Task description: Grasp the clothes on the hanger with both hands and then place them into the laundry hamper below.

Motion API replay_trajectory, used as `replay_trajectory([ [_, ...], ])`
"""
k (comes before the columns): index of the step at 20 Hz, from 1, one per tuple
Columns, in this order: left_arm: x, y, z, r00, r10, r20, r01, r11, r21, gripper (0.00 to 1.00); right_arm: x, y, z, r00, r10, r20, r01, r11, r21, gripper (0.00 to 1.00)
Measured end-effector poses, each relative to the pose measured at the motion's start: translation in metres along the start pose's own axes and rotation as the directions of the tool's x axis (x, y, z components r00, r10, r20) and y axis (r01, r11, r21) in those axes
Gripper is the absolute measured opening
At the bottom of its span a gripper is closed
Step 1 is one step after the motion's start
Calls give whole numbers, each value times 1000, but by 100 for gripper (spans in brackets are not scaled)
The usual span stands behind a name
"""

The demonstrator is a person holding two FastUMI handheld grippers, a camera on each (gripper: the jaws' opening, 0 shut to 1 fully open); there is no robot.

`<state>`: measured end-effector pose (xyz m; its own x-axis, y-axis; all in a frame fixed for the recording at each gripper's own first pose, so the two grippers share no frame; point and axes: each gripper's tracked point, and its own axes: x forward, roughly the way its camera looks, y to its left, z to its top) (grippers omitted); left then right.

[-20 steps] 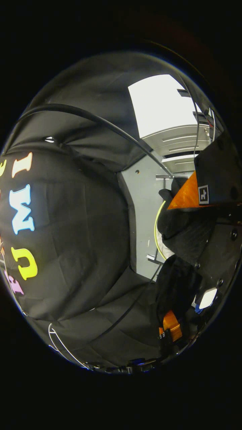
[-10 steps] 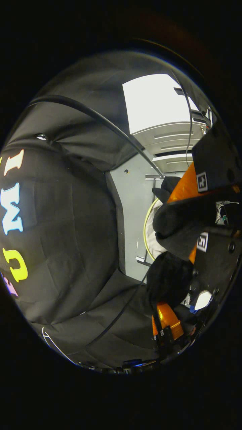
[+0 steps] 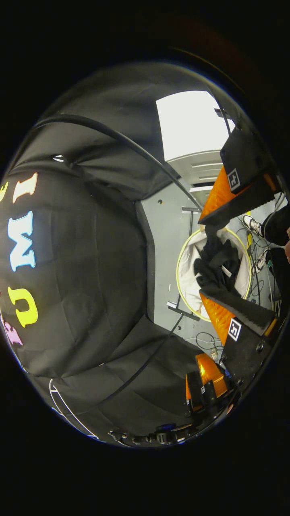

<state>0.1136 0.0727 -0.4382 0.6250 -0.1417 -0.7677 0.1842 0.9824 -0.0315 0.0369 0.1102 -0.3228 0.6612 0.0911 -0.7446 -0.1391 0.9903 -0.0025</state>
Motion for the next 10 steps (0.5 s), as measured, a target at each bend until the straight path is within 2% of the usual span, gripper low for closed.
replay_trajectory([
  [5, -43, -5, 16, 997, 39, 69, -39, 999, -7, 91, -34, -27, 12, 996, -40, 75, 41, 999, -8, 98],
  [10, -100, -31, 52, 983, 77, 169, -78, 997, -3, 92, -66, -62, 34, 983, -66, 174, 66, 998, 5, 98],
])
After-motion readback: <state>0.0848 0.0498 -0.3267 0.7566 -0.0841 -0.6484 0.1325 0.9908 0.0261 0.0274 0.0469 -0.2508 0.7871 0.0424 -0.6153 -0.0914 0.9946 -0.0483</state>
